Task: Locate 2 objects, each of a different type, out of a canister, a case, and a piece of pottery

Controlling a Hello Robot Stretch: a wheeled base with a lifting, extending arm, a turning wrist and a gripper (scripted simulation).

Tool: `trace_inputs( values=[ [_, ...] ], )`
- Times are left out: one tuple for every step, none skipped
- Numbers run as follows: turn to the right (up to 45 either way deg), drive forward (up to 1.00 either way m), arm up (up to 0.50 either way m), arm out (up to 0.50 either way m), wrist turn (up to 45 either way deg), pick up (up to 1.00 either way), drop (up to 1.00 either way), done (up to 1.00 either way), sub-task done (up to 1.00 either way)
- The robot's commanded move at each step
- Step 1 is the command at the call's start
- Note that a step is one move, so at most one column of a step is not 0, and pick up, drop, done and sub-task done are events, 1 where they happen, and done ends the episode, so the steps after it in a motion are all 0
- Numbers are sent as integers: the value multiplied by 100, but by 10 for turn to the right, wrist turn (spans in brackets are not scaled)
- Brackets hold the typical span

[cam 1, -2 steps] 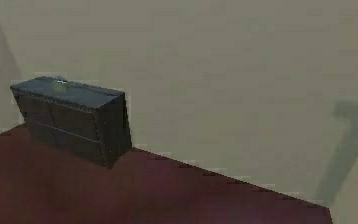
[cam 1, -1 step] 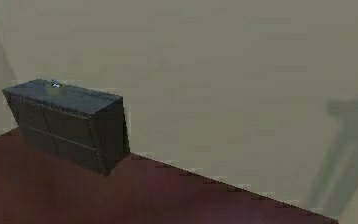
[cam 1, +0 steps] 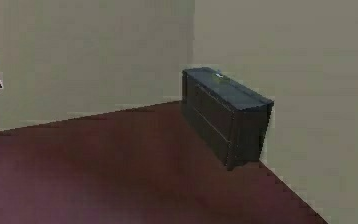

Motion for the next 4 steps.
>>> trace_inputs(
  values=[
    [-390, 0, 0, 0, 0, 0, 0, 0, 0],
    [0, 85, 0, 0, 0, 0, 0, 0, 0],
    [-360, 0, 0, 0, 0, 0, 0, 0, 0],
    [0, 100, 0, 0, 0, 0, 0, 0, 0]
  ],
)
